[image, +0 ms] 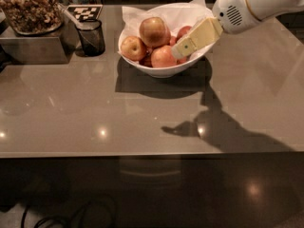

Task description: Pick apple from white bowl

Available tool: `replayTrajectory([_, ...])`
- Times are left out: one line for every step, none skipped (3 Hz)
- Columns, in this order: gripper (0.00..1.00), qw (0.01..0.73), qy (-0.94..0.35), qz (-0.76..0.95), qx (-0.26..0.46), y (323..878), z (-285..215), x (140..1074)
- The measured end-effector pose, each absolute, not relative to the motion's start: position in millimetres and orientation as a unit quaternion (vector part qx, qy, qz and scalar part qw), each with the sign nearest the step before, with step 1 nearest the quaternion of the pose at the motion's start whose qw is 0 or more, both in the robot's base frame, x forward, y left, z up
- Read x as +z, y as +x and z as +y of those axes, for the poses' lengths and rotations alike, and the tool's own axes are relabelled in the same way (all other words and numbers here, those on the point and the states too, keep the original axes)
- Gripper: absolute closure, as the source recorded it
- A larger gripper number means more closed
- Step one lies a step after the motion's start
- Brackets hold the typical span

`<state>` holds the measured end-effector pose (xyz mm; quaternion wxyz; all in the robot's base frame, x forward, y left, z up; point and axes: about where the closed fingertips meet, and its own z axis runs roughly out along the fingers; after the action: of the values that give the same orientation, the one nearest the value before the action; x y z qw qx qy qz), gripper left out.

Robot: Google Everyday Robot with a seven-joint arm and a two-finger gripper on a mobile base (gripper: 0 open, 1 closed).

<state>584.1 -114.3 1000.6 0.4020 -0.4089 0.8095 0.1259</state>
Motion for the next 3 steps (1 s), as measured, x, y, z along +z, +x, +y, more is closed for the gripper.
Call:
replayTrajectory([0.00,0.411,-0.389,0.815,0.125,585,-118,997])
replayTrajectory([0.00,0.421,-0.373,0.817,0.127,599,-108,989])
replayTrajectory([0.00,0.431,-0.357,0.819,0.128,617,-97,982])
